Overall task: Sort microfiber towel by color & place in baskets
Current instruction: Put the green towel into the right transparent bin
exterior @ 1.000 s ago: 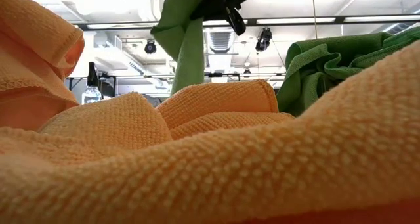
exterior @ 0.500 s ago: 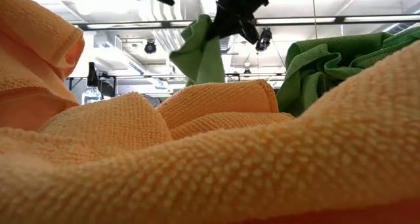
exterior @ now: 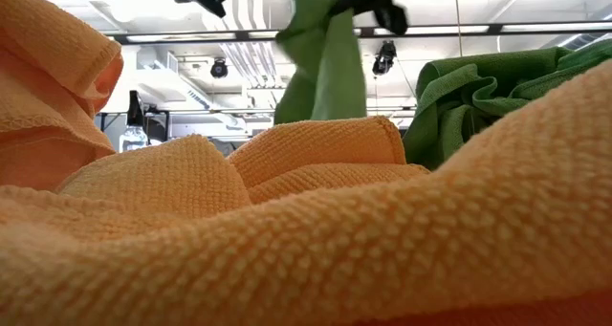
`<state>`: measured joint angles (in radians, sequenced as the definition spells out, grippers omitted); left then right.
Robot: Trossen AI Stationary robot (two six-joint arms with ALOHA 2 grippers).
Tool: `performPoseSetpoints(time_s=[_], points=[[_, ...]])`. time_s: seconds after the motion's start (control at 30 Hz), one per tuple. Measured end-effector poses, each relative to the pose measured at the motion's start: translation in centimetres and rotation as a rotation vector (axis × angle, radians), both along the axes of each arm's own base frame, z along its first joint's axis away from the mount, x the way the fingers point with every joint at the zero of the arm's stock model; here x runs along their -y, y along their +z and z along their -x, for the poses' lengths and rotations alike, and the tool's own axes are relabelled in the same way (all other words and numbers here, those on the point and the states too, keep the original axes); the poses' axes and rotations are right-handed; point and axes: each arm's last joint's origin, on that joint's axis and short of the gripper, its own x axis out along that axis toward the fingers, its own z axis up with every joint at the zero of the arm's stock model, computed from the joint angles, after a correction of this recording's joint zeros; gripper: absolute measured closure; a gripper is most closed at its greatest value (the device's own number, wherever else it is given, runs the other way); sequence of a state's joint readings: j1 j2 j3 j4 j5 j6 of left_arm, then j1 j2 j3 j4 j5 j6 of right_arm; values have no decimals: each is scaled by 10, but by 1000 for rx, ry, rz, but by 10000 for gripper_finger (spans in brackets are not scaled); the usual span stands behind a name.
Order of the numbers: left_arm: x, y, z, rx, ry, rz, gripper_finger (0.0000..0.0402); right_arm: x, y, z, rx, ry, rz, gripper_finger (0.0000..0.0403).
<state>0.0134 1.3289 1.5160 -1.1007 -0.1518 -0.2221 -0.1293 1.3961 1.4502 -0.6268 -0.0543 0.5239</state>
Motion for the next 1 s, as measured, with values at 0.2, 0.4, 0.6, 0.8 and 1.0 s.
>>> performPoseSetpoints(time_s=[0.2, 0.4, 0.6, 0.8, 1.0], points=[[-2, -4, 1, -33, 42, -60, 253, -3, 22, 47, -61, -127, 53, 390], [-2, -10, 2, -56, 43, -62, 253, -7, 32, 87, -140, -213, 22, 390], [-2, -30, 1, -117, 63, -47, 253, -10, 27, 111, -292, -257, -34, 390], [-2, -55, 2, -129, 100, -26, 253, -15, 15, 127, -518, -247, -143, 390], [-3, -66, 9, -58, 134, -17, 253, -22, 11, 136, -645, -212, -280, 390]])
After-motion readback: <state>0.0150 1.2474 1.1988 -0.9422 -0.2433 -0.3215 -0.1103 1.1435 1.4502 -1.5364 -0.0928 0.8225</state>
